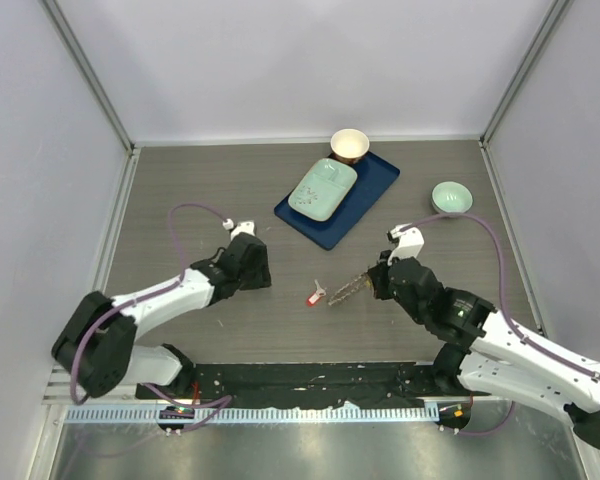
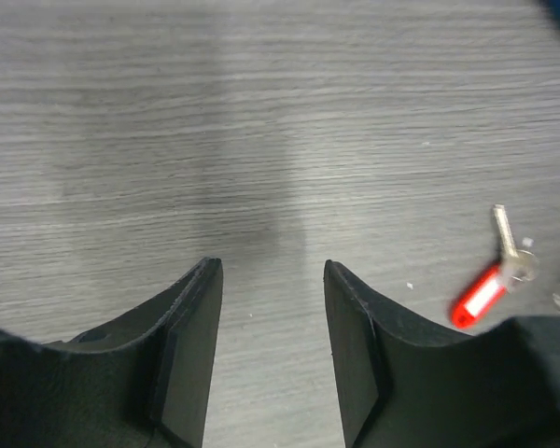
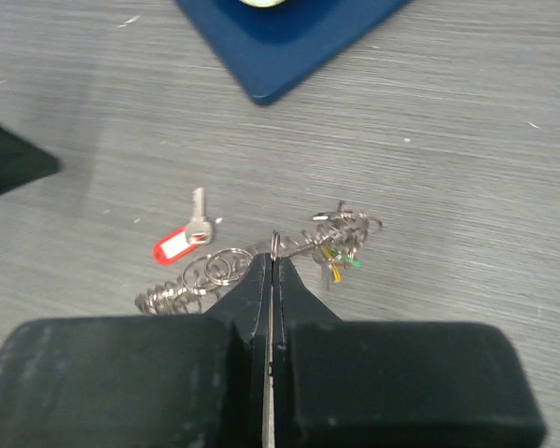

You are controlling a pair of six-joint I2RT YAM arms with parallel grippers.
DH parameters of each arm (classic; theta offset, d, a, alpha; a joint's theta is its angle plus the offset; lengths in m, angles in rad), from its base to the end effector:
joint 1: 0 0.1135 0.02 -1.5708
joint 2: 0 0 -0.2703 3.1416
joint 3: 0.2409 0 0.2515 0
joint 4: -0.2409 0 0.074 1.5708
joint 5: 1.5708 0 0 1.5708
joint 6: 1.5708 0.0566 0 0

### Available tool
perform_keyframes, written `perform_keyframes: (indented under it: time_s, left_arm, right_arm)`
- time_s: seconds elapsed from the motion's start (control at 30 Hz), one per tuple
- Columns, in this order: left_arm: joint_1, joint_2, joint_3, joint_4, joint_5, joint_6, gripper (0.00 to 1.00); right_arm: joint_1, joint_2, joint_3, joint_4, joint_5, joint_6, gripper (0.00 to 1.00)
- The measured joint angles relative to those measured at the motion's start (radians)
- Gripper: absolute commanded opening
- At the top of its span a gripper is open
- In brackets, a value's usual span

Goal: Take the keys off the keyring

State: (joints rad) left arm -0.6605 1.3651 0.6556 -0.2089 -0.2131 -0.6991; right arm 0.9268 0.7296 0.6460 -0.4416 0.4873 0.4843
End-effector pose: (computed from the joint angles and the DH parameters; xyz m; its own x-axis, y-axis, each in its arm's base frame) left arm 0.2187 -0.1548 0.1618 -0.8009 -0.1742 -0.5728 -0.0224 0.9648 -0.2620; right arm 0.1258 0.1234 0.2709 -0.4822 0.0430 -0.8750 -0.2699 0.9429 0.1951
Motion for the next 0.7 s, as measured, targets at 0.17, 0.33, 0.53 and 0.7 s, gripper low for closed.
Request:
perform_keyframes:
  time_s: [0.17, 0.33, 0.53, 0.7]
  left_arm:
    - [-0.006, -0.195, 0.003, -0.034, -0.015, 0.056, 0.59]
    - [-0.006, -0.314, 0.036, -0.065, -0.024, 0.127, 0.73]
    - [-0.006, -0.426, 0.047, -0.102, -0.023, 0.204, 0.81]
    - [-0.006, -0.491, 0.069, -0.14, -0.018, 0.261, 0.97]
  right_arm:
    - [-0.12, 0.038, -0.032, 0.003, 0.049, 0.043, 0.01]
    - [-0.311, 0.114, -0.063, 0.041, 0.029, 0.089, 0.08]
    - [-0.356, 0.12, -0.135, 0.026, 0.018, 0.144, 0.47]
    - [-0.36, 0.127, -0.082, -0.003, 0.058, 0.136, 0.81]
